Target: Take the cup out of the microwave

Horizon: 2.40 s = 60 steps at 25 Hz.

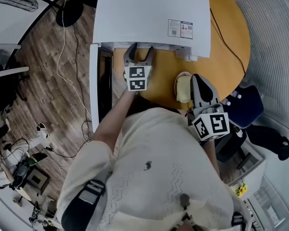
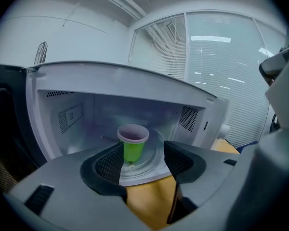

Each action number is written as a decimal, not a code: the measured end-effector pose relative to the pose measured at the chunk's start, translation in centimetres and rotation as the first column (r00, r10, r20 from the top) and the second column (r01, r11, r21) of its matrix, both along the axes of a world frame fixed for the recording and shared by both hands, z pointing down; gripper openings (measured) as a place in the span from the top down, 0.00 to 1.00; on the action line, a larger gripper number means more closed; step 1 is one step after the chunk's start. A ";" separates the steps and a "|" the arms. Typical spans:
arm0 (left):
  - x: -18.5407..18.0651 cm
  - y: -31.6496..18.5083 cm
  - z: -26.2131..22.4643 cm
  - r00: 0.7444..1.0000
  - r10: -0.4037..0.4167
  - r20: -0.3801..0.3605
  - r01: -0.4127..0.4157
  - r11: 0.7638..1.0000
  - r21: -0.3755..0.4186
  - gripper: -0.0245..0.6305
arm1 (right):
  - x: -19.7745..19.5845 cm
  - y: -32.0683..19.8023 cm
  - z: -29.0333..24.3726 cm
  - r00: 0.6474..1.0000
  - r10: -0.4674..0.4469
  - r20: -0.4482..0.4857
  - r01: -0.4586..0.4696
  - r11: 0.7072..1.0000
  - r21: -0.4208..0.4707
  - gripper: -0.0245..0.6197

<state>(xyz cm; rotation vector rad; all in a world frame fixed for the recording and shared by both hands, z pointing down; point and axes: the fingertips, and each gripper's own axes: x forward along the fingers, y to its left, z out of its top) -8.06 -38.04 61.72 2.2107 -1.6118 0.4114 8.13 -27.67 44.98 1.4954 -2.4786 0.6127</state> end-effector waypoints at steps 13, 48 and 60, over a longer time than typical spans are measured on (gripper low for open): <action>-0.9 -4.5 3.1 1.000 0.009 0.023 -0.008 0.999 -0.038 0.48 | -0.6 -2.0 1.2 0.998 0.059 -0.006 -0.059 0.998 -0.022 0.95; -0.1 -8.4 6.4 0.994 0.012 0.109 -0.008 0.999 -0.034 0.51 | -0.2 -1.8 2.7 0.985 0.171 -0.026 -0.172 0.983 -0.064 0.95; -0.1 -6.8 5.6 0.993 0.015 0.113 -0.014 1.000 -0.011 0.52 | -0.4 -1.0 2.4 0.987 0.161 -0.019 -0.162 0.985 -0.052 0.95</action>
